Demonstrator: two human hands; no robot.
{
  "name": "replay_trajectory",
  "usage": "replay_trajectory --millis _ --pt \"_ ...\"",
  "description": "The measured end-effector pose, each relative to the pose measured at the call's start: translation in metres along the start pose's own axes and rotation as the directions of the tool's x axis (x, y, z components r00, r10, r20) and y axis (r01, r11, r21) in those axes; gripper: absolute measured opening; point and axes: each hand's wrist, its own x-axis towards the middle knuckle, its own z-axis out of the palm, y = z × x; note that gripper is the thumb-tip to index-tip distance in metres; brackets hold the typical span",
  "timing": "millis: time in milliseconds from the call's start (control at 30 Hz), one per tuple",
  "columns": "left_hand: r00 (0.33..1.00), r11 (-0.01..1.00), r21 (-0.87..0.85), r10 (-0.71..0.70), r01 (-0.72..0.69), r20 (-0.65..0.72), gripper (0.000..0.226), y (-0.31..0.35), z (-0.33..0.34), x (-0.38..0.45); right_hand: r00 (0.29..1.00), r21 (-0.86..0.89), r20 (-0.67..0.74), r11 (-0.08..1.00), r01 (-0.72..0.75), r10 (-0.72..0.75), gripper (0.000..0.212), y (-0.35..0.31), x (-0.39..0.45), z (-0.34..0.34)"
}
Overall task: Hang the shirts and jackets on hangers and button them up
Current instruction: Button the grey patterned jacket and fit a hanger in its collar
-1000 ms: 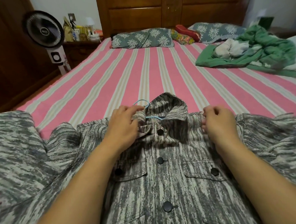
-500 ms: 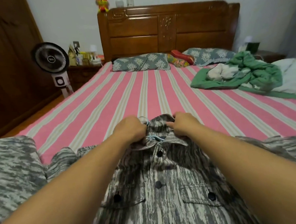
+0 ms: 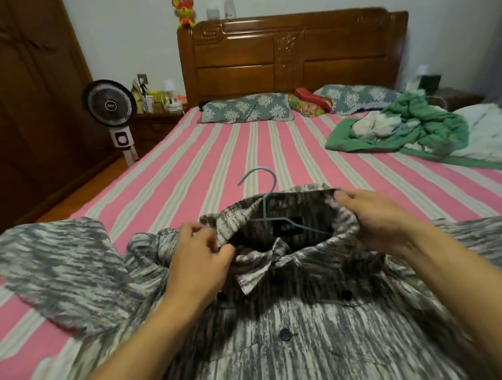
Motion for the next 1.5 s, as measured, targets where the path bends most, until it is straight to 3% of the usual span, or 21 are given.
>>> replay_trajectory --millis 100,233,300,400,467,500,567,600,700,733,800,833,900,967,1033,1133,1200,1267,1333,1433,1500 --pt "0.991 0.986 0.123 0.103 -0.112 0.081 0.029 0.010 -0.008 -0.007 0.984 -0.140 -0.023 0.973 -0.181 0.179 0.032 -0.004 -0.025 0.001" --pt "0.953 0.942 0.199 0.232 -0.270 0.194 0.016 0.001 -0.018 -0.018 0.921 0.312 -0.034 0.879 -0.359 0.388 0.020 -0.008 -0.031 -0.012" --pt "0.959 0.943 0.224 0.203 -0.246 0.196 0.008 -0.002 -0.018 -0.022 0.899 0.388 -0.071 0.842 -0.375 0.433 0.011 0.002 -0.025 -0.014" --pt "0.998 0.994 0.107 0.026 -0.031 0.053 0.015 0.004 -0.013 -0.008 0.948 0.421 -0.139 0.884 -0.204 0.285 0.021 0.017 -0.017 -0.010" --pt "0.974 0.962 -0.154 -0.217 0.224 0.062 0.026 0.014 -0.013 0.012 0.985 0.213 -0.171 0.977 0.020 0.017 0.038 0.011 -0.021 -0.002" --pt "0.939 0.891 -0.296 -0.320 0.345 0.129 0.030 0.019 -0.012 0.022 0.985 -0.023 -0.142 0.995 0.094 -0.096 0.050 0.007 -0.022 0.002" --pt "0.865 0.733 -0.459 -0.429 0.501 0.260 0.027 0.030 -0.006 0.044 0.975 -0.512 -0.112 0.852 0.109 -0.192 0.070 0.006 -0.009 0.003" --pt "0.845 0.684 -0.497 -0.449 0.534 0.290 0.024 0.036 0.000 0.058 0.971 -0.635 -0.133 0.770 0.070 -0.198 0.067 0.006 0.005 0.003" --pt "0.843 0.583 -0.612 -0.424 0.534 0.332 0.025 0.053 0.020 0.103 0.913 -0.659 -0.302 0.752 0.007 -0.274 0.024 -0.008 0.070 0.011" --pt "0.863 0.587 -0.633 -0.378 0.504 0.336 0.028 0.055 0.027 0.118 0.886 -0.609 -0.356 0.793 0.023 -0.298 0.024 -0.017 0.089 0.014" --pt "0.898 0.703 -0.571 -0.243 0.424 0.368 0.037 0.049 0.044 0.132 0.910 -0.522 -0.342 0.853 0.025 -0.236 0.054 -0.023 0.123 0.015" --pt "0.901 0.823 -0.452 -0.154 0.343 0.405 0.046 0.036 0.055 0.131 0.947 -0.589 -0.278 0.807 -0.034 -0.163 0.068 -0.014 0.137 0.016" --pt "0.857 0.999 0.047 -0.021 -0.004 0.515 0.061 -0.004 0.080 0.114 0.983 -0.880 -0.173 0.457 -0.130 -0.054 0.077 0.023 0.153 0.022" --pt "0.792 0.880 0.388 -0.022 -0.274 0.610 0.066 -0.049 0.104 0.091 1.000 -0.986 -0.015 0.167 -0.015 0.000 0.070 0.068 0.158 0.023" --pt "0.783 0.855 0.427 -0.041 -0.294 0.621 0.065 -0.072 0.116 0.074 0.986 -0.992 0.116 0.069 0.109 0.121 0.063 0.095 0.150 0.017" --pt "0.827 0.827 0.428 0.075 -0.364 0.557 0.059 -0.075 0.117 0.065 0.975 -0.997 0.055 -0.048 0.067 0.217 0.067 0.104 0.135 0.002" --pt "0.802 0.802 0.405 0.147 -0.439 0.579 0.054 -0.073 0.116 0.065 0.975 -0.994 -0.005 -0.109 0.019 0.223 0.072 0.100 0.129 -0.001" --pt "0.757 0.815 0.358 0.143 -0.456 0.638 0.051 -0.072 0.117 0.064 0.997 -0.988 0.014 -0.152 0.025 0.073 0.065 0.092 0.129 0.007" --pt "0.767 0.828 0.349 0.143 -0.439 0.625 0.051 -0.071 0.117 0.062 0.964 -0.966 0.186 -0.214 0.145 -0.189 0.046 0.086 0.144 0.023" --pt "0.842 0.846 0.382 0.134 -0.372 0.523 0.055 -0.069 0.114 0.058 0.947 -0.949 0.299 -0.144 0.282 -0.117 0.025 0.087 0.167 0.051" --pt "0.883 0.846 0.416 0.124 -0.332 0.452 0.058 -0.065 0.110 0.058 0.940 -0.917 0.326 -0.277 0.287 -0.103 0.012 0.095 0.180 0.058"
